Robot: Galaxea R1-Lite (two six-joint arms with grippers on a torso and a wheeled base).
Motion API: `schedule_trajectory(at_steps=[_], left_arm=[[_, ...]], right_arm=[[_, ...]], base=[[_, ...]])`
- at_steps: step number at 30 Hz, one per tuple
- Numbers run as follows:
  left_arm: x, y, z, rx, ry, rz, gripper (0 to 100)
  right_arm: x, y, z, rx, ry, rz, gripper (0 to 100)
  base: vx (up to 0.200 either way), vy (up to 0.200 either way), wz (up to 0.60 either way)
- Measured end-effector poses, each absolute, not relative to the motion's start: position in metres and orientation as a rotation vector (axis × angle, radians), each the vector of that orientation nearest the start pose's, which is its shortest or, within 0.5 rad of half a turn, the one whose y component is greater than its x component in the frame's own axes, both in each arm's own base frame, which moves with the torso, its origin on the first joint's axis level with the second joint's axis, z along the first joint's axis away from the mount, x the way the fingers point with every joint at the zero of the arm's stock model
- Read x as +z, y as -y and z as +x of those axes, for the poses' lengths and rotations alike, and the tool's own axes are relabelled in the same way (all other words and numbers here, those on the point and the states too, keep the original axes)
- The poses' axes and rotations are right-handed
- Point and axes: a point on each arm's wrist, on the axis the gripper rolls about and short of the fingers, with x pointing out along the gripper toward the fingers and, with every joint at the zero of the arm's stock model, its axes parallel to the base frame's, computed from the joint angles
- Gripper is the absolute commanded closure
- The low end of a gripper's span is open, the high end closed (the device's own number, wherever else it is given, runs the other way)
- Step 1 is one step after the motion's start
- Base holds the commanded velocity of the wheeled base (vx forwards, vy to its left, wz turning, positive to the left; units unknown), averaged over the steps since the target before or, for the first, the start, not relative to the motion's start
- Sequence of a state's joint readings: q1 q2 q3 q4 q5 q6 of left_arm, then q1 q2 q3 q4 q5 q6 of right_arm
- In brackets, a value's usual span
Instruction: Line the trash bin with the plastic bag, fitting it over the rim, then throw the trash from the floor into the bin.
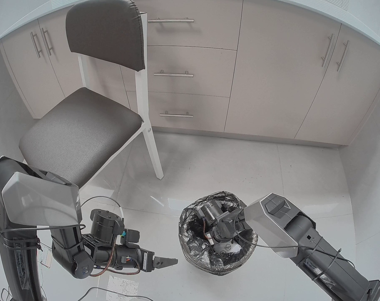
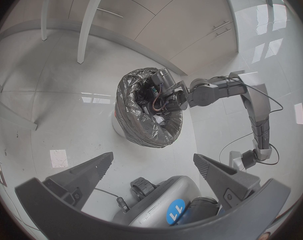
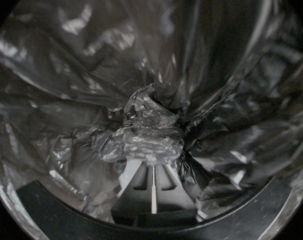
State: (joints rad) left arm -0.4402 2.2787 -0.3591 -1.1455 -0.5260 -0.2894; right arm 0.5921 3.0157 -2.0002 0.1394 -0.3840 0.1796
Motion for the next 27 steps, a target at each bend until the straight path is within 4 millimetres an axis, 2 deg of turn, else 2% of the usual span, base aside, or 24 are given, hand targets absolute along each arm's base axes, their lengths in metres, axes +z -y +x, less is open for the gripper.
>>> schedule_trajectory(at_steps=[9,17,27], left_arm=[[-0.032,0.128,0.246,-0.792,-0.931,-0.287,0],[-0.032,0.128,0.246,-0.792,-0.931,-0.287,0],[-0.032,0.127,0.245,-0.794,-0.933,-0.278,0]], right_arm=[[-0.117,-0.281,0.396,0.092,-1.134,-0.481,100],[-0.052,-0.290,0.375,0.065,-1.178,-0.596,100],[0.027,-0.300,0.354,-0.001,-1.049,-0.674,100]], base=[[0.000,0.000,0.00],[0.000,0.000,0.00],[0.000,0.000,0.00]])
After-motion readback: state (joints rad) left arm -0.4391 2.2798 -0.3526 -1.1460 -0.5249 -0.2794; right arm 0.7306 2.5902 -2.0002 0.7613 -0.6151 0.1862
